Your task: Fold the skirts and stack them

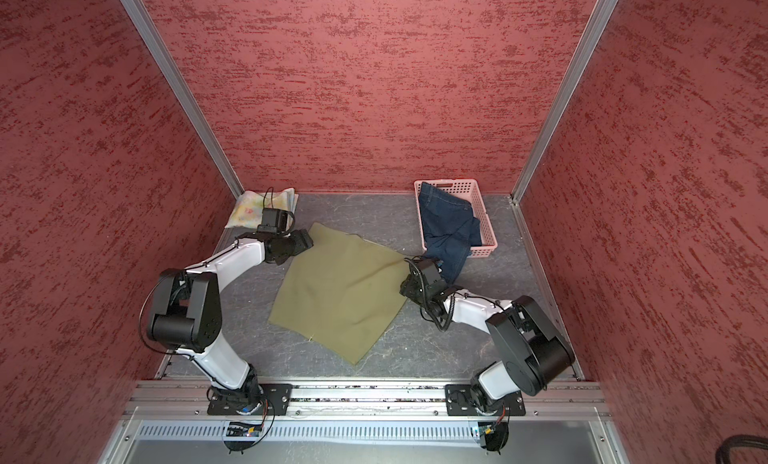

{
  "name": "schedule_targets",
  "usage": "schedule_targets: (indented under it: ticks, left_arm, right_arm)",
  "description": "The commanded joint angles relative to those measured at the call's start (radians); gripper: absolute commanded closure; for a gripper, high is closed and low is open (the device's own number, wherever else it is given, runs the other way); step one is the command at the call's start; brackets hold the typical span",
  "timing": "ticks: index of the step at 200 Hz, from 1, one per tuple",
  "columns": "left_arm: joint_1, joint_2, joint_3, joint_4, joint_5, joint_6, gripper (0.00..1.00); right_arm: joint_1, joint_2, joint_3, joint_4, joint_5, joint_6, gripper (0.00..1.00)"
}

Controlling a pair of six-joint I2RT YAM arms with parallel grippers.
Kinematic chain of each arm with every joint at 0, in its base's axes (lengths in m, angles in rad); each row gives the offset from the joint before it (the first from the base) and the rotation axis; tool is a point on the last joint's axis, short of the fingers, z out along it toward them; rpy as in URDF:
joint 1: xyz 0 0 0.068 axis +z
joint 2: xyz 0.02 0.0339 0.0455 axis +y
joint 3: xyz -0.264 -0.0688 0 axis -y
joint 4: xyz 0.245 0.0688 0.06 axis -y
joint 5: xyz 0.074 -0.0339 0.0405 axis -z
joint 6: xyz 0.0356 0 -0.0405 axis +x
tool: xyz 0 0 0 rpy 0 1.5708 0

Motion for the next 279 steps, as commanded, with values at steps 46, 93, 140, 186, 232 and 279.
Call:
schedule_targets:
  ticks: [46, 93, 140, 186, 232, 279]
  left_arm:
    - [-0.067, -0.001, -0.069, -0.116, -0.193, 0.051, 0.1]
    - [-0.071, 0.011, -0.08, -0.122, -0.17, 0.032, 0.11]
    - [-0.036, -0.105, -0.102, -0.133, -0.103, -0.011, 0.11]
    - [0.015, -0.233, -0.194, -0.121, -0.086, -0.075, 0.11]
    - [0.008, -0.319, -0.277, -0.121, -0.108, -0.119, 0.11]
    - [-0.02, -0.345, -0.291, -0.175, -0.194, -0.109, 0.11]
  right_arm:
    - [-0.008, 0.067, -0.141, 0.18, -0.124, 0.255, 0.46]
    - [-0.007, 0.129, -0.133, 0.241, -0.136, 0.267, 0.88]
    - [-0.007, 0.141, 0.021, 0.096, -0.088, 0.084, 1.0]
    - [-0.011, 0.246, 0.252, -0.063, -0.082, -0.142, 1.0]
    - [-0.072, 0.395, 0.494, -0.182, -0.114, -0.33, 1.0]
    - [-0.173, 0.525, 0.709, -0.229, -0.178, -0.453, 1.0]
